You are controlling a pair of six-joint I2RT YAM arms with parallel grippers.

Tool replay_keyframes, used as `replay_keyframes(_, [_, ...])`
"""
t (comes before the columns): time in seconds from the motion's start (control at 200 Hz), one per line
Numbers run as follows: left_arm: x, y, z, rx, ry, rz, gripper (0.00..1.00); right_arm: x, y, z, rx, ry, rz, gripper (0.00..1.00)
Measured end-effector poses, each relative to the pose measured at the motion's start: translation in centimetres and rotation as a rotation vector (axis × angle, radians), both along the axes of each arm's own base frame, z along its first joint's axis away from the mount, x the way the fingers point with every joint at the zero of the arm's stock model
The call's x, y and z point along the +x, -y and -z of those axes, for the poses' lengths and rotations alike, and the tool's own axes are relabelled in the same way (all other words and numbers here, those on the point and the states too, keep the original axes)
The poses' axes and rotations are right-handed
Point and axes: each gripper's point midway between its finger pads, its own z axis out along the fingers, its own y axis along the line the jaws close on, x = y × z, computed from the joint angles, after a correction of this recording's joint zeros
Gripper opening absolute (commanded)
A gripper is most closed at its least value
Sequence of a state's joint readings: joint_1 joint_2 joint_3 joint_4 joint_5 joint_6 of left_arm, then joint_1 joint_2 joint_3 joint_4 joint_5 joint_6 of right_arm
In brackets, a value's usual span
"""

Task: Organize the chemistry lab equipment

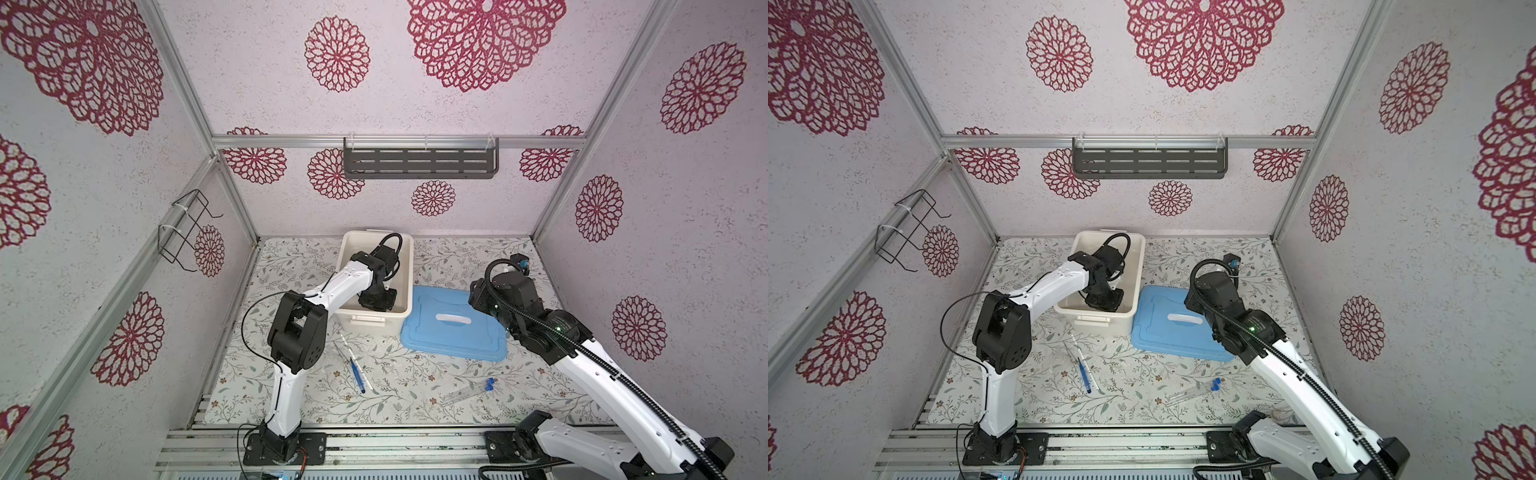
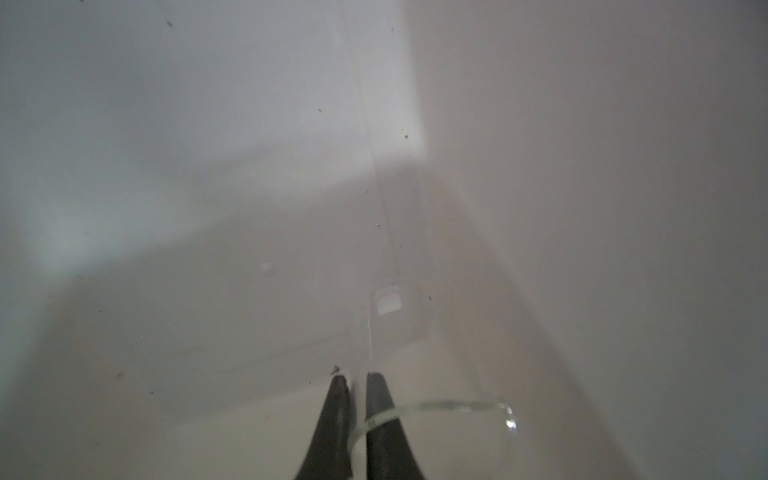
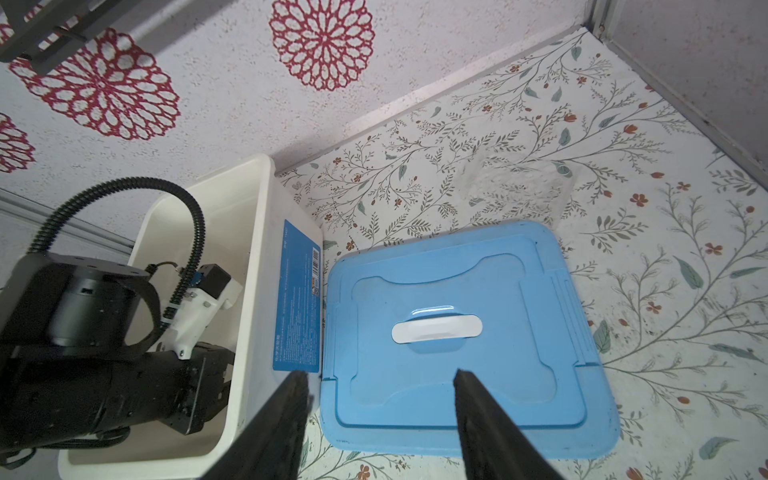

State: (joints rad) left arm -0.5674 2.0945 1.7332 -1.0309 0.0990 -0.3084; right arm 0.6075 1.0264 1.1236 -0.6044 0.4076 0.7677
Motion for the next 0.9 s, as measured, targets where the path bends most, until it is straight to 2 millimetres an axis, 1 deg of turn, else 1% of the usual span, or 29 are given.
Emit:
replay_keyframes(0.065, [-0.4,0.1,0.6,0.001,-0.01,-0.003,0.0,0.0,0.0,0.0,0.003,-0.002,-0.002,0.6])
replay_keyframes(0.205, [-0.3,0.5,1.0,-0.009,-0.003,-0.016,0.08,0.0,-0.3,0.2,0.008,-0.012,-0.015,0.6])
replay_keyframes(0.23, [-0.2,0.6,1.0,-0.011,0.0,-0.02,0.12,0.0,-0.4,0.3,0.008,-0.013,-0.017,0.6])
replay_keyframes(0.28, [-0.1,0.6,1.0,-0.013,0.004,-0.024,0.25,0.1,-0.4,0.4,0.008,-0.018,-0.019,0.6])
replay_keyframes(0.31, [-0.1,0.7,0.9,-0.015,0.006,-0.028,0.31,0.1,-0.5,0.4,0.009,-0.019,-0.021,0.6])
replay_keyframes(0.38, [0.1,0.8,0.9,-0.02,0.012,-0.032,0.37,0.1,-0.6,0.5,0.011,-0.023,-0.026,0.6])
replay_keyframes(0.56, [0.2,0.7,0.9,-0.015,0.017,-0.031,0.39,0.1,-0.7,0.6,0.013,-0.027,-0.032,0.59])
replay_keyframes(0.681, [0.0,0.1,0.6,0.015,0.012,-0.035,0.4,0.2,-1.0,0.9,-0.008,-0.036,-0.051,0.59])
replay_keyframes(0.756, [0.0,-0.3,-0.3,0.035,0.023,-0.038,0.42,0.6,-1.7,1.0,-0.025,-0.048,-0.089,0.59])
replay_keyframes(0.811, [0.2,-0.6,-1.6,0.041,0.044,-0.043,0.42,0.8,-2.4,1.1,-0.035,-0.057,-0.126,0.58])
replay_keyframes(0.846, [0.4,-0.7,-2.6,0.039,0.062,-0.047,0.42,0.9,-2.9,1.3,-0.04,-0.065,-0.153,0.58])
replay_keyframes(0.901, [0.5,-1.1,-4.8,0.023,0.097,-0.061,0.43,1.0,-3.8,1.6,-0.047,-0.079,-0.201,0.57])
